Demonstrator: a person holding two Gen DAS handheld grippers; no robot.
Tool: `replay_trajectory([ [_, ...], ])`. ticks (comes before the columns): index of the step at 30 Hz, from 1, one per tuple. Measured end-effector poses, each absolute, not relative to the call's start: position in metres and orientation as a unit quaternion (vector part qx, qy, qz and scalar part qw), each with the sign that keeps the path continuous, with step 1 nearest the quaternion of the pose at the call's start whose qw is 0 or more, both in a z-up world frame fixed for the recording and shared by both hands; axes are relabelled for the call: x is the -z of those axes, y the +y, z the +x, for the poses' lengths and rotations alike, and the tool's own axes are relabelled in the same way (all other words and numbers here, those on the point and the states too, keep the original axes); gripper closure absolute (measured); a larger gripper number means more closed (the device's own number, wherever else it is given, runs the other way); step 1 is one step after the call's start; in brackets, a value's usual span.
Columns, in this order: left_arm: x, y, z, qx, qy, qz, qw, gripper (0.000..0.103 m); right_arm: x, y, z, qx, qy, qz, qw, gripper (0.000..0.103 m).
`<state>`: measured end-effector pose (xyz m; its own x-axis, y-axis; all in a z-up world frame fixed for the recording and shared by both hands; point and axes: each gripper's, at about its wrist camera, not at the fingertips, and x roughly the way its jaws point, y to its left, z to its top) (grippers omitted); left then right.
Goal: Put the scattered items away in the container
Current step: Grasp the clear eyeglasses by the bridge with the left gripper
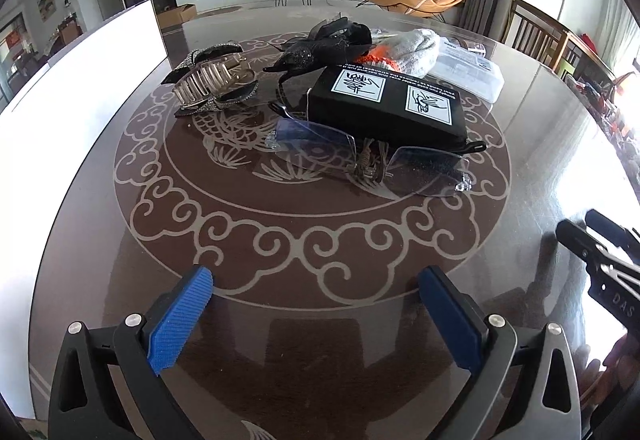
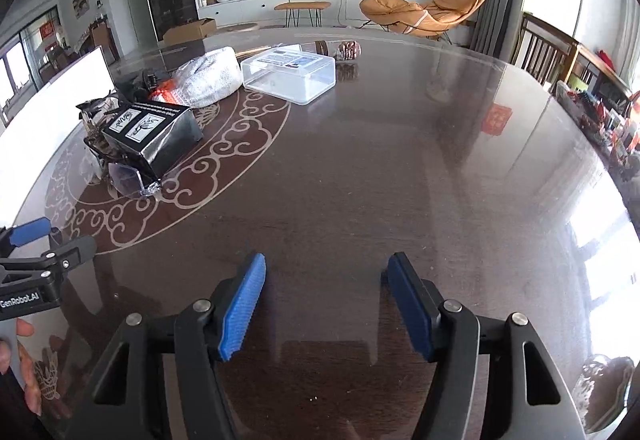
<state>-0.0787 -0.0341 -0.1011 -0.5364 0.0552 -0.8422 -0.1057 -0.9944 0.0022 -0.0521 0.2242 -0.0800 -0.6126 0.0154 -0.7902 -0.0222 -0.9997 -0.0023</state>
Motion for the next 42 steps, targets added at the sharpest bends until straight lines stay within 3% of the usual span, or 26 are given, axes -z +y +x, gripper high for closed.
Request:
replay_trajectory([
  [11,0.101,-0.082,-0.048,-0.877,0.017,-0.479,0.033,0.0,0.083,0.165,-0.127,-0.891,-0.031,-0.45,-0.058,0.035],
  [17,0.102,-0.092,-0.046,-0.878,0.004,-0.477,0.028,0.0,0.08,0.106,-0.087,-0.854,-0.059,-0.446,-0.262,0.037],
  [26,0.093,-0.065,-0.076,-0.865,-0.039,-0.495,0.075,0.0,0.086,0.131,-0.046,-0.874,-0.099,-0.428,-0.208,0.036],
  [34,0.099,-0.04,-0.144,-0.857,0.008,-0.516,0.016,0.0,0.085,0.135,-0.048,-0.877,-0.093,-0.429,-0.195,0.036],
  [42,0.098,-0.038,-0.161,-0.866,0.018,-0.499,0.029,0.0,0.087,0.138,-0.048,-0.878,-0.089,-0.43,-0.19,0.036],
])
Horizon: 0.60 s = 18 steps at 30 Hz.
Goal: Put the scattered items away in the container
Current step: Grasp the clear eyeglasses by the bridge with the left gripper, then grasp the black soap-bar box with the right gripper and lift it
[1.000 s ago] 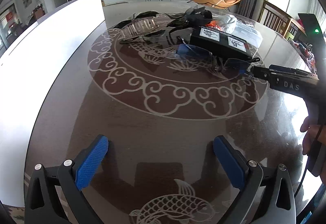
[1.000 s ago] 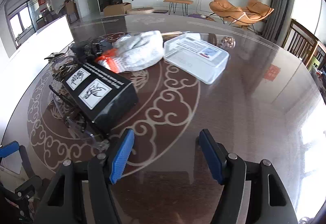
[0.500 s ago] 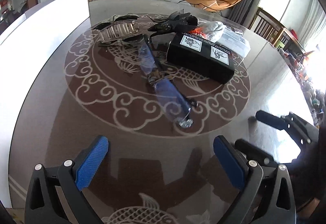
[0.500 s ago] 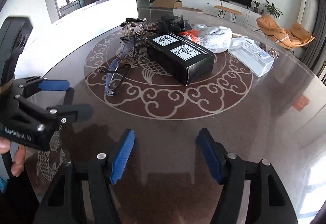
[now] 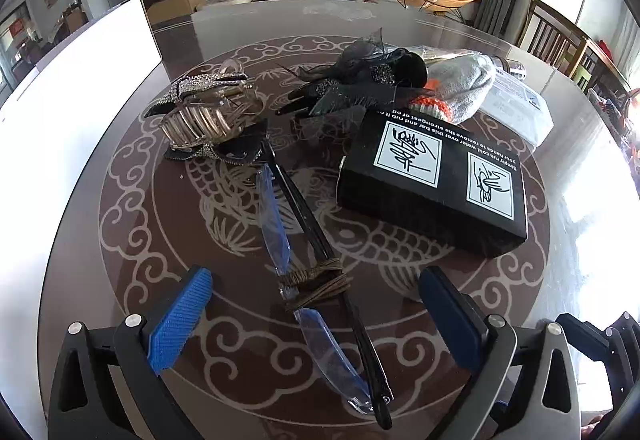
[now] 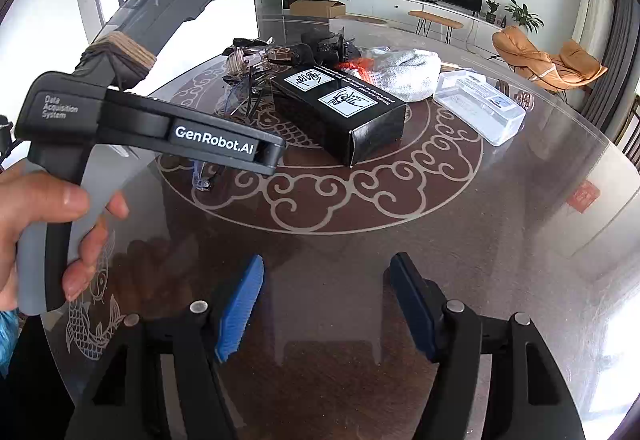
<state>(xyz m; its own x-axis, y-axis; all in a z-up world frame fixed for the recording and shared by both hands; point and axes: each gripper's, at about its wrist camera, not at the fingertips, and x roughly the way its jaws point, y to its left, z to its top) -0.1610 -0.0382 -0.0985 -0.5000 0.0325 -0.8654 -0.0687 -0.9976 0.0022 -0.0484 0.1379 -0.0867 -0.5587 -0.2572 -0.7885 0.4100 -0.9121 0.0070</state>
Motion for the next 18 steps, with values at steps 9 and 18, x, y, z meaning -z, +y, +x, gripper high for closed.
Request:
replay_trajectory([
  [9,0.084,-0.053,-0.144,-0.866,0.021,-0.498,0.041,0.073,0.086,0.142,-0.05,0.878,0.072,0.429,0.197,0.036],
  [18,0.082,-0.08,-0.096,-0.868,0.032,-0.492,0.056,0.073,0.083,0.149,-0.06,0.872,0.064,0.429,0.227,0.036],
])
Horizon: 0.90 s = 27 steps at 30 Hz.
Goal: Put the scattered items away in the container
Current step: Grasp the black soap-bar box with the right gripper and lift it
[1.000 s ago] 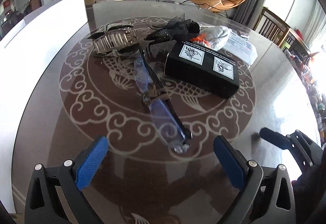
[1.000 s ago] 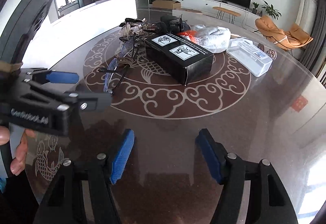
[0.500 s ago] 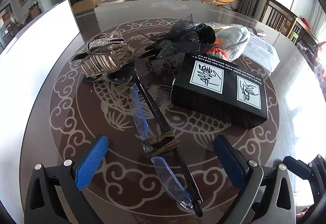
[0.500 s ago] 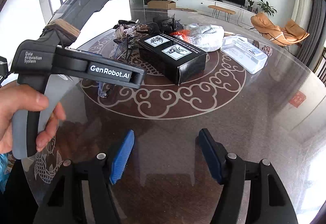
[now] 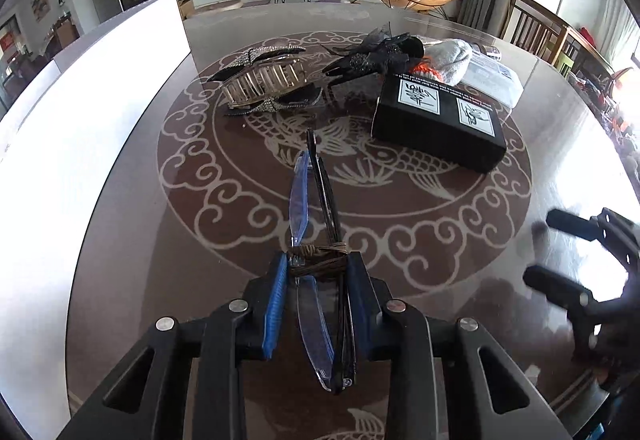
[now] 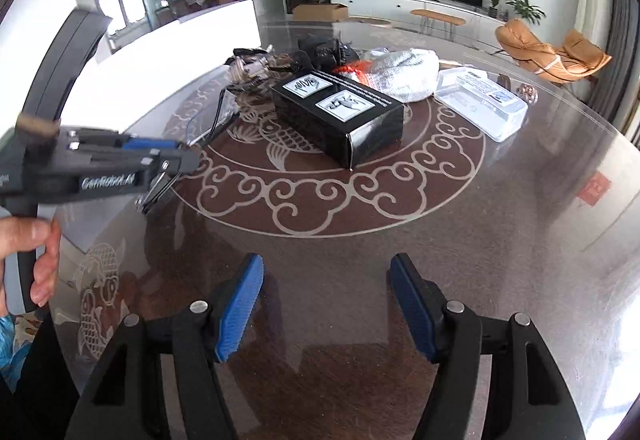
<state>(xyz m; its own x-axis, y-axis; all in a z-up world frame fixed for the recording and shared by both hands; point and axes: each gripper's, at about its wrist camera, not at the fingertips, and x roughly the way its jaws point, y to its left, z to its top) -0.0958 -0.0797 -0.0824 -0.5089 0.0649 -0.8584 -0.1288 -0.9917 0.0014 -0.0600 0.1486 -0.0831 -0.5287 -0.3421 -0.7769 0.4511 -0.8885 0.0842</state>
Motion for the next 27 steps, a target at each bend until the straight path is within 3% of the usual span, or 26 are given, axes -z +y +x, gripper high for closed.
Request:
replay_trajectory([
  [7,0.084,-0.084,-0.085,-0.873,0.024,-0.484,0.059,0.073,0.054,0.125,-0.131,0.846,0.211,0.375,0.315,0.036],
  [17,0.088,-0.085,-0.082,-0.876,0.02,-0.479,0.061,0.074,0.077,0.088,-0.192,0.778,0.275,0.433,0.362,0.037],
  [20,0.088,-0.084,-0.08,-0.878,0.021,-0.475,0.058,0.074,0.078,0.086,-0.189,0.798,0.23,0.434,0.35,0.043],
  [27,0.088,-0.083,-0.081,-0.879,0.023,-0.473,0.055,0.074,0.08,0.129,-0.115,0.851,0.18,0.426,0.25,0.043],
])
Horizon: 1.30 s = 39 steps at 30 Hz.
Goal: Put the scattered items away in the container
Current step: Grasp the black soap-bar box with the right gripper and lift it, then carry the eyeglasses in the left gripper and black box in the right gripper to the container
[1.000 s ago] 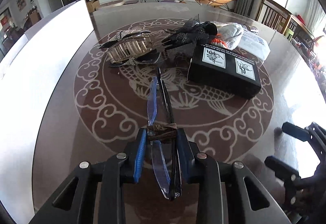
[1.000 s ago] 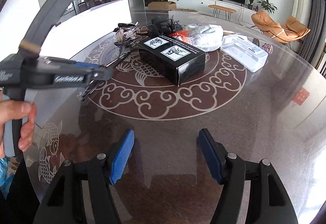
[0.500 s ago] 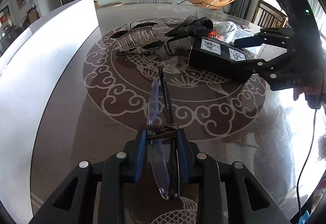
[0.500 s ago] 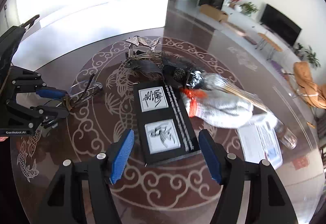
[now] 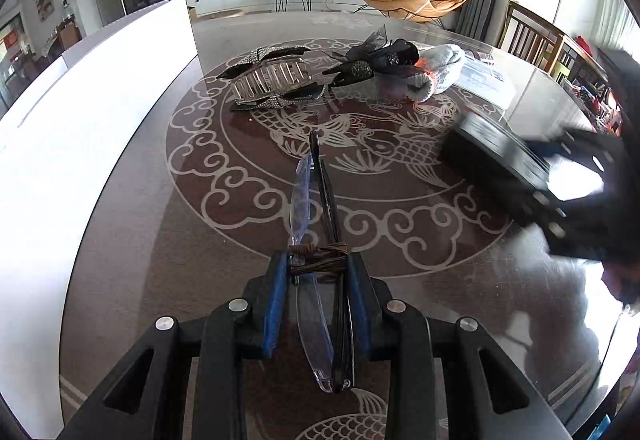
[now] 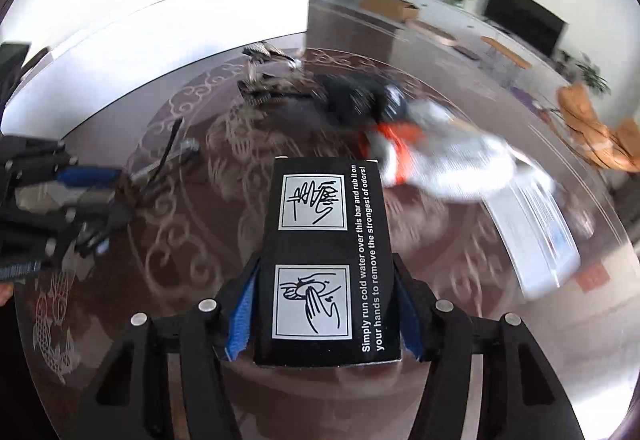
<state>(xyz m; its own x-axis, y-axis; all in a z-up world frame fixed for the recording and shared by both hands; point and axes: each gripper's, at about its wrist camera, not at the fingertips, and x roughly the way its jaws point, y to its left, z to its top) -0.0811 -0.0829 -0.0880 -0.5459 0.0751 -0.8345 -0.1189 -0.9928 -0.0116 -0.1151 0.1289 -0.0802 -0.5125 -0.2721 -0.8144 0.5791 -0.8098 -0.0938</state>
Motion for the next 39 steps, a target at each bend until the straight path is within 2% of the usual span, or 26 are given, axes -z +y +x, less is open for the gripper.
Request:
replay_trajectory([
  [5,0.089,-0.081,-0.086,-0.88,0.021,-0.472,0.054,0.071,0.082,0.165,-0.075,0.878,0.139,0.419,0.185,0.043],
  [6,0.089,-0.081,-0.086,-0.878,0.019,-0.474,0.057,0.068,0.082,0.168,-0.073,0.88,0.132,0.419,0.179,0.043],
  [8,0.089,-0.08,-0.087,-0.876,0.017,-0.478,0.065,0.059,0.084,0.168,-0.073,0.882,0.123,0.42,0.173,0.042],
  [9,0.089,-0.077,-0.088,-0.874,0.023,-0.481,0.065,0.051,0.086,0.168,-0.075,0.883,0.123,0.42,0.17,0.042],
  [10,0.091,-0.075,-0.088,-0.871,0.032,-0.486,0.06,0.034,0.087,0.168,-0.075,0.883,0.124,0.42,0.168,0.042],
  [11,0.092,-0.074,-0.088,-0.87,0.036,-0.489,0.055,0.027,0.086,0.169,-0.075,0.884,0.124,0.42,0.168,0.042],
  [13,0.093,-0.077,-0.088,-0.873,0.027,-0.484,0.051,0.024,0.086,0.168,-0.079,0.883,0.118,0.422,0.168,0.042],
  [15,0.094,-0.078,-0.087,-0.875,0.026,-0.48,0.05,0.025,0.088,0.168,-0.08,0.883,0.113,0.423,0.167,0.043],
  [16,0.093,-0.079,-0.086,-0.876,0.026,-0.479,0.049,0.033,0.087,0.169,-0.078,0.885,0.109,0.423,0.163,0.043],
  [17,0.091,-0.08,-0.085,-0.878,0.025,-0.476,0.05,0.045,0.087,0.171,-0.077,0.885,0.105,0.425,0.158,0.043],
  [18,0.089,-0.082,-0.084,-0.878,0.023,-0.475,0.051,0.076,0.086,0.173,-0.076,0.885,0.099,0.429,0.154,0.044],
  [28,0.08,-0.096,-0.057,-0.872,-0.041,-0.48,0.079,0.076,0.075,0.192,-0.046,0.875,-0.067,0.447,0.175,0.044],
  [33,0.038,-0.116,-0.054,-0.888,-0.066,-0.446,0.091,0.076,0.064,0.169,-0.047,0.866,-0.091,0.447,0.203,0.044],
  [39,-0.025,-0.195,-0.051,-0.912,-0.097,-0.395,0.056,0.076,0.0,0.096,-0.079,0.871,-0.076,0.404,0.269,0.044],
])
